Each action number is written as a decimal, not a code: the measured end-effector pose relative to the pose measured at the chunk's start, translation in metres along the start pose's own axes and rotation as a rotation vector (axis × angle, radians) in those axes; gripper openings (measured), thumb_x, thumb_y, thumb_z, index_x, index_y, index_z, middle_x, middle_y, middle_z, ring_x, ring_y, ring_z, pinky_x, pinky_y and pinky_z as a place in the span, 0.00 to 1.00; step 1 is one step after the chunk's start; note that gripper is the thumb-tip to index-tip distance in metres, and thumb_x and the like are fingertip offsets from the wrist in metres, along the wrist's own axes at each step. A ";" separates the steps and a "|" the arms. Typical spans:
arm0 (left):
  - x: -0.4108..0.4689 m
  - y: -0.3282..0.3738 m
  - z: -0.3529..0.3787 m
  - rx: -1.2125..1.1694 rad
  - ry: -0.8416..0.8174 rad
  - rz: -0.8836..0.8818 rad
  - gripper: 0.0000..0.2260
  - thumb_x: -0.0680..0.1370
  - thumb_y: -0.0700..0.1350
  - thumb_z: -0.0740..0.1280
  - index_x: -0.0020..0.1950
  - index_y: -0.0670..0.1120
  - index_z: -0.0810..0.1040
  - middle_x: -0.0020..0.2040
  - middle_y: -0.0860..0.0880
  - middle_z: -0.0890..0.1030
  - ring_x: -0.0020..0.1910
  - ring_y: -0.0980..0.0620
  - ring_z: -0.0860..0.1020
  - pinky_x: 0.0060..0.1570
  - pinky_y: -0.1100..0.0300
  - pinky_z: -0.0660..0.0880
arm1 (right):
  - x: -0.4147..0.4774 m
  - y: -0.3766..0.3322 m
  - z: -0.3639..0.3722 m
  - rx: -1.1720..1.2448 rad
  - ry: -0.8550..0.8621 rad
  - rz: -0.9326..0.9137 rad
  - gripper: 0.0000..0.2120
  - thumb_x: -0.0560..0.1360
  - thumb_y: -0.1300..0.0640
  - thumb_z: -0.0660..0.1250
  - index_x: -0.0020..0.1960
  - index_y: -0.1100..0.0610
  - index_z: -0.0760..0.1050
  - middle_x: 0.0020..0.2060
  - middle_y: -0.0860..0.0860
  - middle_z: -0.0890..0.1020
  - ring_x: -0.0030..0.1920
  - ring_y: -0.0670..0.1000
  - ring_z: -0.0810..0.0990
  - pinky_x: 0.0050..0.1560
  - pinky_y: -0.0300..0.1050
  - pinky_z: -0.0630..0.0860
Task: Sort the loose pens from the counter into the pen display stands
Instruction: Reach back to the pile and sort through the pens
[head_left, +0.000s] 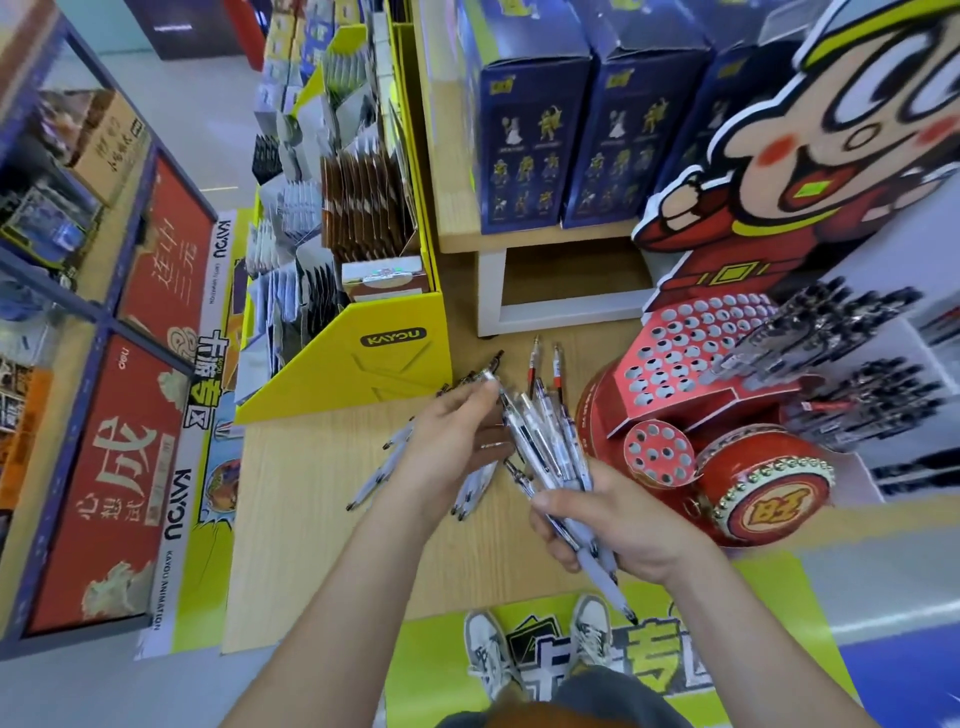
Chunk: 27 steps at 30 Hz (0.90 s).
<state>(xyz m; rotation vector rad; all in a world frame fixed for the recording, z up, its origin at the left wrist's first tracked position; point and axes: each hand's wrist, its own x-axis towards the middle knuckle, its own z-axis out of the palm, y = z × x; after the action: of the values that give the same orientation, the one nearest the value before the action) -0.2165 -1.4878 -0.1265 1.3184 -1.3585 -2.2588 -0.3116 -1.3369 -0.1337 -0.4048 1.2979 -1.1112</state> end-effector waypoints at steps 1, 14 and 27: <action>-0.002 0.005 0.005 -0.009 -0.014 0.014 0.10 0.81 0.48 0.64 0.52 0.43 0.81 0.47 0.42 0.85 0.44 0.45 0.82 0.47 0.53 0.78 | -0.005 -0.003 0.001 -0.007 0.007 -0.009 0.04 0.78 0.64 0.65 0.49 0.62 0.70 0.34 0.59 0.75 0.27 0.53 0.72 0.27 0.43 0.70; -0.039 0.064 0.006 -0.311 0.234 0.456 0.05 0.81 0.36 0.61 0.53 0.42 0.76 0.39 0.42 0.82 0.38 0.46 0.84 0.37 0.58 0.80 | -0.070 -0.008 -0.016 -0.053 0.172 -0.115 0.11 0.71 0.57 0.70 0.46 0.63 0.73 0.32 0.56 0.75 0.29 0.54 0.71 0.30 0.45 0.70; -0.091 0.050 0.113 0.006 -0.040 0.619 0.14 0.67 0.46 0.73 0.48 0.43 0.76 0.32 0.47 0.81 0.31 0.49 0.80 0.29 0.58 0.78 | -0.123 -0.029 -0.043 0.230 0.289 -0.438 0.27 0.50 0.44 0.85 0.42 0.56 0.80 0.33 0.61 0.73 0.24 0.51 0.70 0.26 0.42 0.66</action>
<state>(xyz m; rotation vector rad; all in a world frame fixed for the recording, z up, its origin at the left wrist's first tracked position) -0.2637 -1.3961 -0.0128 0.7098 -1.5196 -1.8566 -0.3478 -1.2351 -0.0554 -0.3742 1.3450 -1.7208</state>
